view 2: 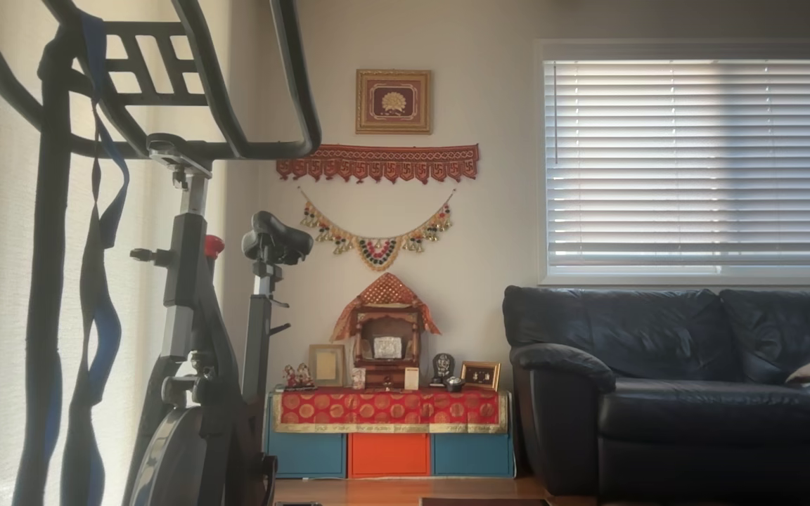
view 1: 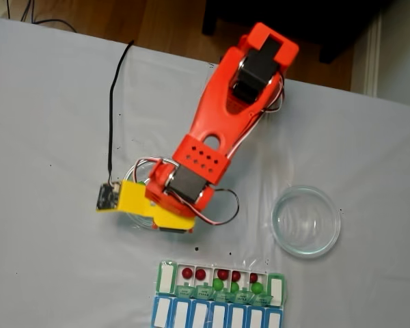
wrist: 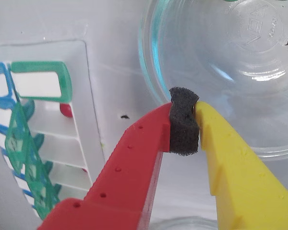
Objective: Sort medicines into box.
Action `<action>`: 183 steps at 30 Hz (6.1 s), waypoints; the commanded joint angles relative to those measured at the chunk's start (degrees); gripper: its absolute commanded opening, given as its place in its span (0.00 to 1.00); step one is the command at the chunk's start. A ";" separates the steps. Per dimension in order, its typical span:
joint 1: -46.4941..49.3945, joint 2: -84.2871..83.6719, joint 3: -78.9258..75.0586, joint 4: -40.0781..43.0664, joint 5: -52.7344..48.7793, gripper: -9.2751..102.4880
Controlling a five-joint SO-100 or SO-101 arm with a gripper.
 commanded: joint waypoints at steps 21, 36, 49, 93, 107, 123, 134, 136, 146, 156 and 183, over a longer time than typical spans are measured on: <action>8.96 1.76 -4.48 1.67 19.42 0.09; 10.37 2.46 -2.55 0.53 29.09 0.09; 14.94 2.46 -0.53 -2.99 42.01 0.09; 10.11 -4.39 1.32 -4.83 57.30 0.14; 11.60 -1.23 3.69 -6.15 55.02 0.21; 11.51 4.57 9.14 -10.37 53.17 0.26; 8.44 5.19 11.60 -13.01 48.96 0.27; 8.00 5.19 11.78 -13.36 48.34 0.26; 6.15 3.96 12.48 -14.06 43.95 0.26; 5.01 2.29 12.13 -14.15 40.69 0.29; 2.64 -2.20 8.61 -10.28 39.29 0.26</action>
